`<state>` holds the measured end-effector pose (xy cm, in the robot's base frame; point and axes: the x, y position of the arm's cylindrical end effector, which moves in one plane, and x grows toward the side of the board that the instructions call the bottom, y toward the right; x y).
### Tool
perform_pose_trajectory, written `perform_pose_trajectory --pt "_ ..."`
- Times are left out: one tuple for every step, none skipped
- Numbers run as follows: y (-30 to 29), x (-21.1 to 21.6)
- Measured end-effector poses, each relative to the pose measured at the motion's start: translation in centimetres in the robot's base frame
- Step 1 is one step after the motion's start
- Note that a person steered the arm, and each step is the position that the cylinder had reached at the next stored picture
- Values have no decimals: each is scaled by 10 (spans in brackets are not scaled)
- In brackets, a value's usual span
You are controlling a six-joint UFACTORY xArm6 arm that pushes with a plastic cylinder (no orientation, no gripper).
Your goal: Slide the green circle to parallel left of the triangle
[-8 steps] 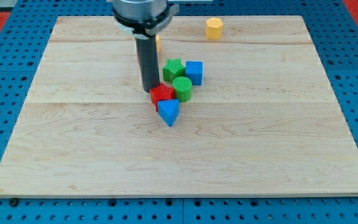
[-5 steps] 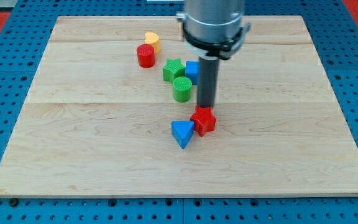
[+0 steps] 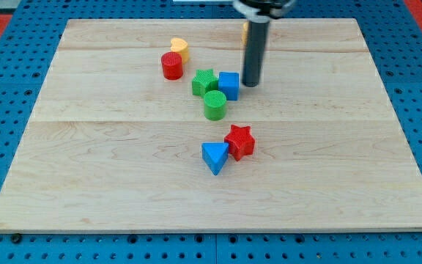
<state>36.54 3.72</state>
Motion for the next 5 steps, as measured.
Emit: perform_pose_trajectory --pt "-73 8" --pt "-42 24" --pt "28 25" --pt "34 32" --pt "-7 52"
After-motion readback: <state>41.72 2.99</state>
